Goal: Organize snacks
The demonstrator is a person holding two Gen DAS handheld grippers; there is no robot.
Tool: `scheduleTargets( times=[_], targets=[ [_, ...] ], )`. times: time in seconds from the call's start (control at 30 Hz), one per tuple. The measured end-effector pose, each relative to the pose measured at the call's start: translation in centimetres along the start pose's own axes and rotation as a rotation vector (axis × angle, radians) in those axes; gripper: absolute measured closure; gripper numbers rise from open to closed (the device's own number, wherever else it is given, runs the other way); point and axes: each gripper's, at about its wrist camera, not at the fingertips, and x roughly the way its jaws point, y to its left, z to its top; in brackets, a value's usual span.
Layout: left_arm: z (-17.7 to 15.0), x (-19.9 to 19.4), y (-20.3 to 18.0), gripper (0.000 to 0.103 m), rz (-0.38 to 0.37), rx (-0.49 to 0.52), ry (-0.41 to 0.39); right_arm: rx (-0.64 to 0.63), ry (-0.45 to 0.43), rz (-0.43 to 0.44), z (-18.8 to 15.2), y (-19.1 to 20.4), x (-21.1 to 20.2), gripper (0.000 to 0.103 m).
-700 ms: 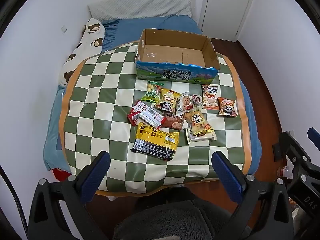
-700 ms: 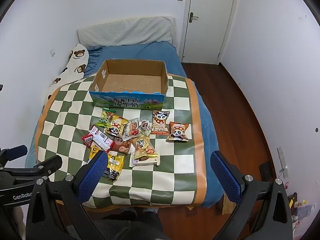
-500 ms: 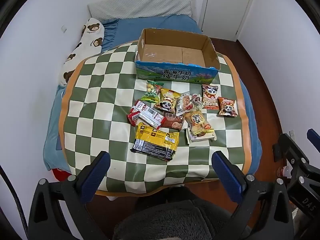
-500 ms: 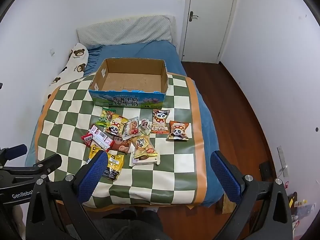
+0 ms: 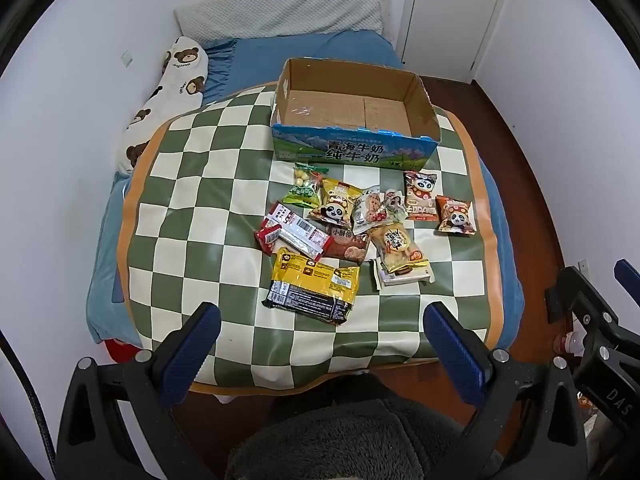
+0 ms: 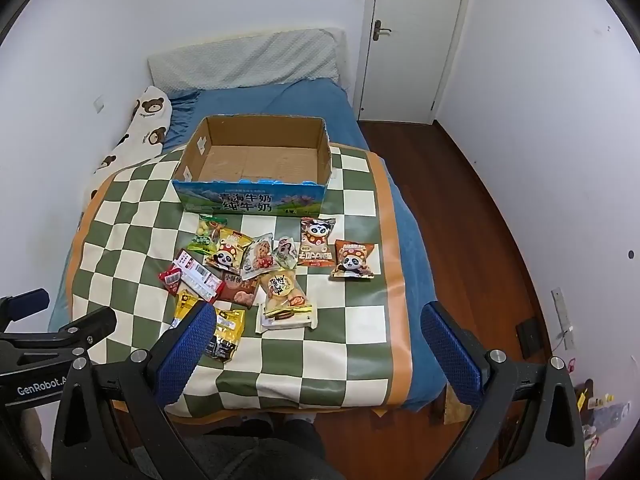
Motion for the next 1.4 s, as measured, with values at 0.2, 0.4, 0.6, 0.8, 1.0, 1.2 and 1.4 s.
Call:
scheduleTargets(
  times=[0.2,0.4,0.6,0.8,1.0,1.2,1.4],
  targets=[
    [0.00,-0.03,0.01,0.000,-0.001,0.000,-0.001,0.000,0.001,0.000,0.11,-0.06,-0.16,0.000],
    [0.00,-0.04,0.02,0.000,-0.003,-0.001,0.002,-0.002,0.000,-0.003,0.11,0.01,-0.10,0.000],
    [0.01,-0.03,0.02,0.000,-0.003,-0.001,0.000,0.001,-0.005,-0.011,0.13,0.20,-0.07,0.000],
    [0.03,0.07,-0.05,0.000,-0.005,0.005,0.002,0.006,-0.003,-0.012,0.19,0.03,-0.05,0.000],
    [0.58,-0.10,-0.35,0.000,-0.001,-0.001,-0.004,0.013,-0.007,-0.016,0.27,-0.10,-0.05,0.000],
    [0.63,-0.12,-0.51,0.000,0.001,0.001,-0.010,0.021,-0.014,-0.019,0.38,-0.28,-0.19,0.000],
    [0.95,-0.39,-0.37,0.000,-0.003,0.004,-0.012,0.024,-0.019,-0.021,0.57,-0.46,-0.21,0.000]
  ],
)
